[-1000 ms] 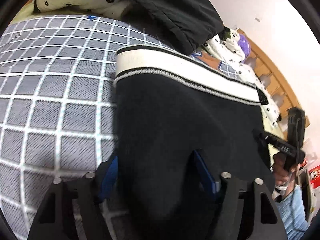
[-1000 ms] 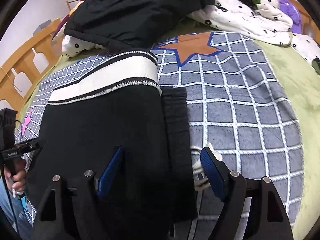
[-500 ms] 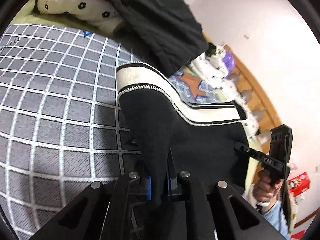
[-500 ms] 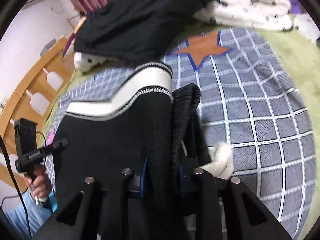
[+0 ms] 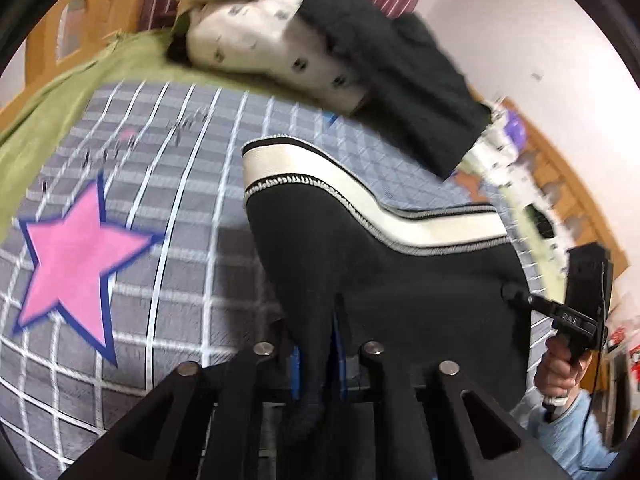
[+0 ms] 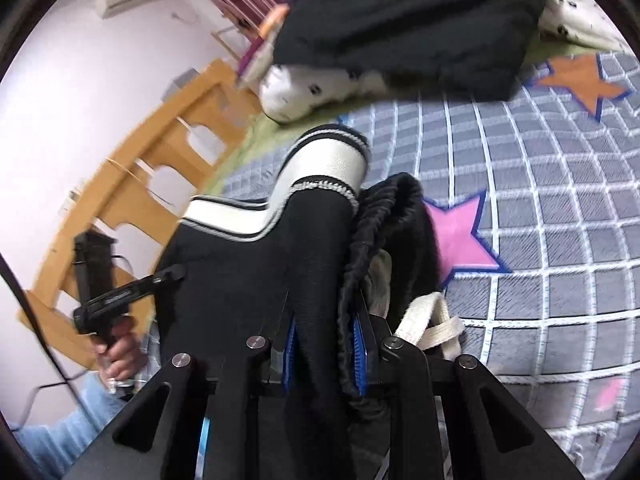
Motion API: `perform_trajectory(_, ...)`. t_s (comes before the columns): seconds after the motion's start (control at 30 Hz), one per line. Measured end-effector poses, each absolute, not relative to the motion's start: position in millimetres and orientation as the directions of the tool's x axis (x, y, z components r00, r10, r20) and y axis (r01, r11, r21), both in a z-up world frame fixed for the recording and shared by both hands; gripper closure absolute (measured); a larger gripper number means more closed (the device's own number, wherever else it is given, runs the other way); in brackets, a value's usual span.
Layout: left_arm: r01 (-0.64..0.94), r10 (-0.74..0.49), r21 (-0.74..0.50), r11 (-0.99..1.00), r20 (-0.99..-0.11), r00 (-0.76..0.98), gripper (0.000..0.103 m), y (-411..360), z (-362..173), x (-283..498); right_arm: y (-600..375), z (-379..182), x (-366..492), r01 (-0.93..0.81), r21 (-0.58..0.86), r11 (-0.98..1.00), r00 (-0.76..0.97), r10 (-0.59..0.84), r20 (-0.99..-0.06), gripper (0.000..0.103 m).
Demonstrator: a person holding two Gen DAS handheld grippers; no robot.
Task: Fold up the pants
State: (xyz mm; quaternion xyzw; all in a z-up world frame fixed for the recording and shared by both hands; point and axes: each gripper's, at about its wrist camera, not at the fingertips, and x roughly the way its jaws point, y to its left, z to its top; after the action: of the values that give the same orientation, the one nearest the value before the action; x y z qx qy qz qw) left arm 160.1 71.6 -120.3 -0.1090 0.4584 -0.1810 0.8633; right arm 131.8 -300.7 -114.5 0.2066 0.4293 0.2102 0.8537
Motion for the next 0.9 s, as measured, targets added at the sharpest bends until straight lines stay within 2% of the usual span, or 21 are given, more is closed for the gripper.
perform_trajectory(0.07,0.174,-0.348,-0.302,0.937,-0.777,0.524,0.076,65,-146,161,-297,-139,138,-0.149,0.381,0.913,0.579,0.393,-0.714,0.069)
perform_trajectory(0.13,0.173,-0.332,-0.284,0.943,-0.77,0.545,0.064,56,-156,161,-305,-151,140,-0.141,0.392,0.909,0.581,0.396,-0.711,0.068)
perform_trajectory(0.2,0.198,-0.355,-0.294,0.935,-0.774,0.524,0.034,57,-157,162,-306,-141,142,-0.14,0.362,0.922,0.556,0.376,-0.742,0.058)
perform_trajectory(0.27,0.189,-0.363,-0.31,0.932,-0.779,0.511,0.034,63,-158,162,-300,-122,141,-0.138,0.253,0.957,0.584,0.285,-0.76,0.056)
perform_trajectory(0.33,0.167,-0.36,-0.321,0.932,-0.778,0.515,0.034,67,-158,163,-296,-100,142,-0.143,0.198,0.97,0.642,0.243,-0.727,0.056)
perform_trajectory(0.4,0.158,-0.347,-0.312,0.937,-0.778,0.523,0.034,71,-155,164,-294,-92,149,-0.146,0.195,0.97,0.676,0.241,-0.696,0.055)
perform_trajectory(0.47,0.149,-0.331,-0.299,0.942,-0.771,0.544,0.034,76,-150,162,-288,-99,172,-0.126,0.204,0.971,0.656,0.236,-0.717,0.056)
perform_trajectory(0.5,0.149,-0.33,-0.299,0.943,-0.769,0.548,0.034,78,-149,157,-284,-109,184,-0.124,0.219,0.968,0.625,0.248,-0.74,0.059)
perform_trajectory(0.53,0.149,-0.33,-0.299,0.943,-0.767,0.55,0.034,81,-146,154,-278,-117,195,-0.128,0.231,0.965,0.598,0.26,-0.758,0.07)
perform_trajectory(0.57,0.152,-0.329,-0.296,0.943,-0.765,0.553,0.034,84,-144,152,-272,-124,200,-0.121,0.217,0.969,0.59,0.246,-0.769,0.076)
perform_trajectory(0.6,0.158,-0.325,-0.287,0.945,-0.763,0.559,0.034,86,-140,150,-269,-121,198,-0.136,0.197,0.971,0.606,0.239,-0.759,0.086)
perform_trajectory(0.63,0.168,-0.324,-0.279,0.945,-0.757,0.567,0.034,88,-137,147,-272,-107,190,-0.185,0.216,0.959,0.631,0.285,-0.722,0.088)
perform_trajectory(0.7,0.186,-0.331,-0.274,0.943,-0.738,0.589,0.034,92,-132,141,-291,-91,175,-0.206,0.332,0.921,0.666,0.38,-0.641,0.088)
perform_trajectory(0.73,0.194,-0.334,-0.273,0.942,-0.731,0.595,0.034,90,-131,140,-298,-91,171,-0.189,0.344,0.92,0.675,0.376,-0.635,0.089)
perform_trajectory(0.83,0.209,-0.331,-0.257,0.944,-0.729,0.599,0.034,76,-126,143,-298,-126,178,-0.115,0.206,0.972,0.632,0.232,-0.74,0.086)
perform_trajectory(0.9,0.242,-0.349,-0.251,0.937,-0.702,0.622,0.034,65,-114,143,-304,-135,181,-0.096,0.215,0.972,0.634,0.226,-0.739,0.077)
